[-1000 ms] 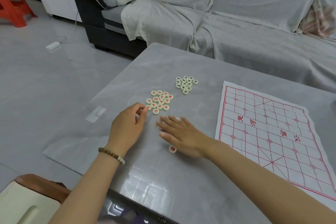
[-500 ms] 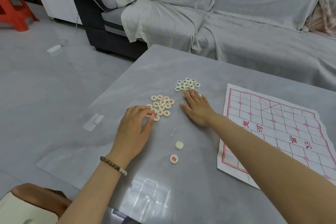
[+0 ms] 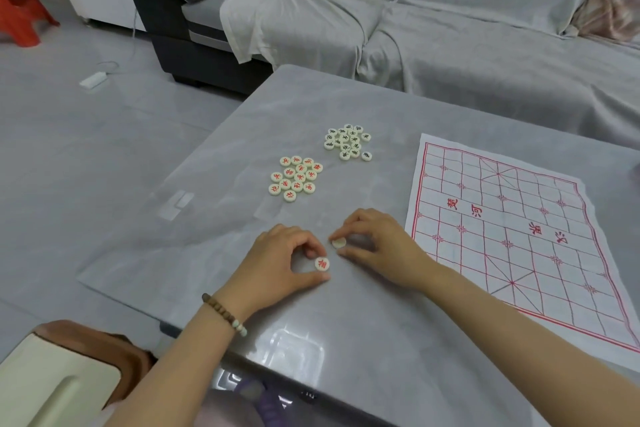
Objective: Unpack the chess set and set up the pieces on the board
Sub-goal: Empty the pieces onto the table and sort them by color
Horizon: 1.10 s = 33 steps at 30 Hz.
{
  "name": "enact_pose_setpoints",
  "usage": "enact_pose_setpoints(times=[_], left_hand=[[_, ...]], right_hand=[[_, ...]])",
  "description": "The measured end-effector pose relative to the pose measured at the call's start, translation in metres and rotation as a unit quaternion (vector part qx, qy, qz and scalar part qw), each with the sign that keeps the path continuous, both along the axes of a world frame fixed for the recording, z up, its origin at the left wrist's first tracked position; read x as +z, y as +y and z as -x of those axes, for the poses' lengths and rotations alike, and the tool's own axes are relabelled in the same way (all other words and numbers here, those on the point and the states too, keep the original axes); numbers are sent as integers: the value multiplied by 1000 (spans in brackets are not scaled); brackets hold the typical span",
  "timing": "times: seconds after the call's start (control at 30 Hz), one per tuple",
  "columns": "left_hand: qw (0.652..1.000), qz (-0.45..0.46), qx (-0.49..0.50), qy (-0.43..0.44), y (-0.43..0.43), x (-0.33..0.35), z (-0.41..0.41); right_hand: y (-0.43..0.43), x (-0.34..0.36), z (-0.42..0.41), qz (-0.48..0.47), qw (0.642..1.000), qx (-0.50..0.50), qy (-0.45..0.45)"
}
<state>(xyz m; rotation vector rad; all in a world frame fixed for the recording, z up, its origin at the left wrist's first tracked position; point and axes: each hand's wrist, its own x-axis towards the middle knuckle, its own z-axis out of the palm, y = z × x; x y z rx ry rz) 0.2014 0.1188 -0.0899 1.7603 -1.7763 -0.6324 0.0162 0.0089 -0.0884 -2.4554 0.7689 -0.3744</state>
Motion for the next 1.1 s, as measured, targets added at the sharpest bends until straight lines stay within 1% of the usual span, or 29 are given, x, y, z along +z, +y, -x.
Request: enact_pose_setpoints(times=[0.07,0.17,0.27,0.3,0.37,0.4,0.43,0.47,0.53,0.57,0.63,0.73,0.83,0.9,0.97,1.1], left_hand=[[1000,12,23,17,-2,-3,-1],[998,30,59,7,-5,-6,-6],[994,43,102,12,-9,-7,-13],[993,45,111,17,-10,-7,-16],[992,45,119,17,-12,-8,-19],[991,43,125,13,-15,-8,-21],[990,42,134,8,-18,-9,-22],[988,44,147,5,-21,-9,-24],[983,61,171,5,-31,-10,-28],[981,70,181,9,-35,-9,-29],[977,82,196,10,-43,-7,-35],[973,84,217,15,-49,-3,-48],[959,78,257,87,-48,2,-67],[945,99,291,115,-45,2,-76],[933,121,318,118,-41,2,-81],[921,134,341,135,-38,0,-89]], right_hand=[[-3,-1,-4,-25,998,-50,-37],[-8,0,-13,-74,987,-131,-55],[-5,-3,-23,-54,984,-166,-43],[-3,-4,-24,-59,981,-178,-52],[7,2,-24,-85,970,-203,-100],[12,3,-22,-81,969,-202,-115],[17,4,-19,-57,976,-183,-106],[23,1,-19,-24,987,-147,-66],[34,-7,-25,48,996,-64,47],[35,-13,-31,81,992,-45,91],[27,-20,-48,106,984,-56,131],[1,-23,-78,90,979,-104,148],[-23,-24,-104,84,980,-133,124],[-34,-23,-120,82,981,-138,113],[-44,-20,-135,87,979,-137,121],[-54,-21,-149,99,979,-103,144]])
